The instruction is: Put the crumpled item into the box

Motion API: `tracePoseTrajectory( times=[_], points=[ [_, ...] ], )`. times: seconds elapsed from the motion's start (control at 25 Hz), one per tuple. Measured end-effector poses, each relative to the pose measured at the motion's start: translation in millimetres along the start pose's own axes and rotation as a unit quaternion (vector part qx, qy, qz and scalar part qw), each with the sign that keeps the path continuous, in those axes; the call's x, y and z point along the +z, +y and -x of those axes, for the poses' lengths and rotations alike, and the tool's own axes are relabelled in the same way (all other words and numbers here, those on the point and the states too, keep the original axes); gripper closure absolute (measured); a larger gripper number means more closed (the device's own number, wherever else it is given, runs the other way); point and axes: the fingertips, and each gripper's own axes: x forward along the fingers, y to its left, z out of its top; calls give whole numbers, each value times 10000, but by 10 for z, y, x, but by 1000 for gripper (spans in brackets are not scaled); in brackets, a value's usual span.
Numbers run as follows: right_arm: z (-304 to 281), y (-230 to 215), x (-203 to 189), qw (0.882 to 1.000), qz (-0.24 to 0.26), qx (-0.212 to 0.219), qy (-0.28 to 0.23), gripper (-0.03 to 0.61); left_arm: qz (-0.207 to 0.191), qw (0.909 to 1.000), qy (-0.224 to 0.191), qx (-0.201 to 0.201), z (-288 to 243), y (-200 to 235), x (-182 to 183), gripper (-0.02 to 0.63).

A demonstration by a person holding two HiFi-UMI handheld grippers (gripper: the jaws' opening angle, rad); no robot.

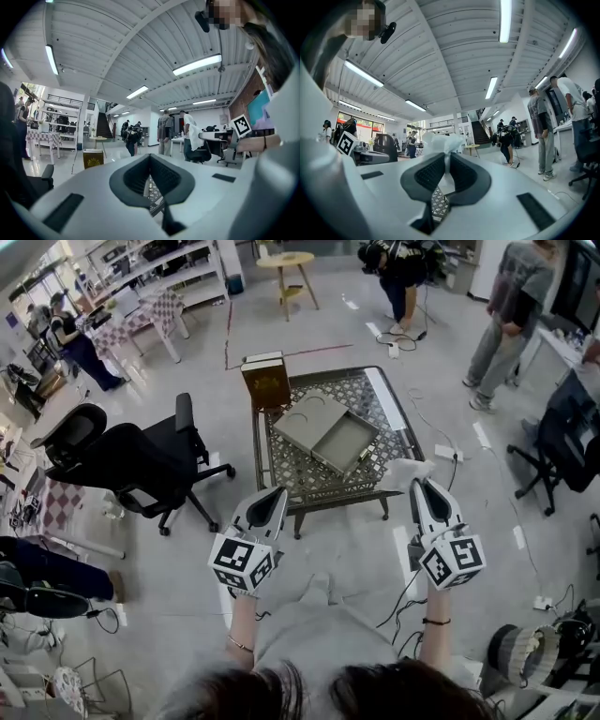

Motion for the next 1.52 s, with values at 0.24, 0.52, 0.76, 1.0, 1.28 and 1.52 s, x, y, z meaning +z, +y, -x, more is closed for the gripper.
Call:
tracePoseTrajectory(
  times=[0.24, 0.52, 0.76, 1.0, 1.28, 1.52],
  points=[
    [-166, -109, -93, 9999, -117, 57, 107, 525, 62, 9999, 95, 27, -144, 48, -54, 597],
    [-424, -244, -163, 9996, -149, 87, 209, 525, 199, 9996, 180, -100, -461, 146, -145, 597],
    [-712, -396, -165, 9996, -143, 55, 234, 525, 225, 9992, 149, -282, -849, 315, -100, 597],
    [-1050, -531, -155, 9994, -168, 43, 302, 526, 249, 9984, 176, -470, -1178, 482, -73, 596],
    [-1432, -612, -166, 9990, -155, 87, 398, 525, 389, 9977, 148, -531, -1463, 739, -84, 597],
    [-1619, -631, -372, 9982, -319, 33, 506, 526, 423, 9971, 164, -617, -1646, 882, -141, 597]
  ],
)
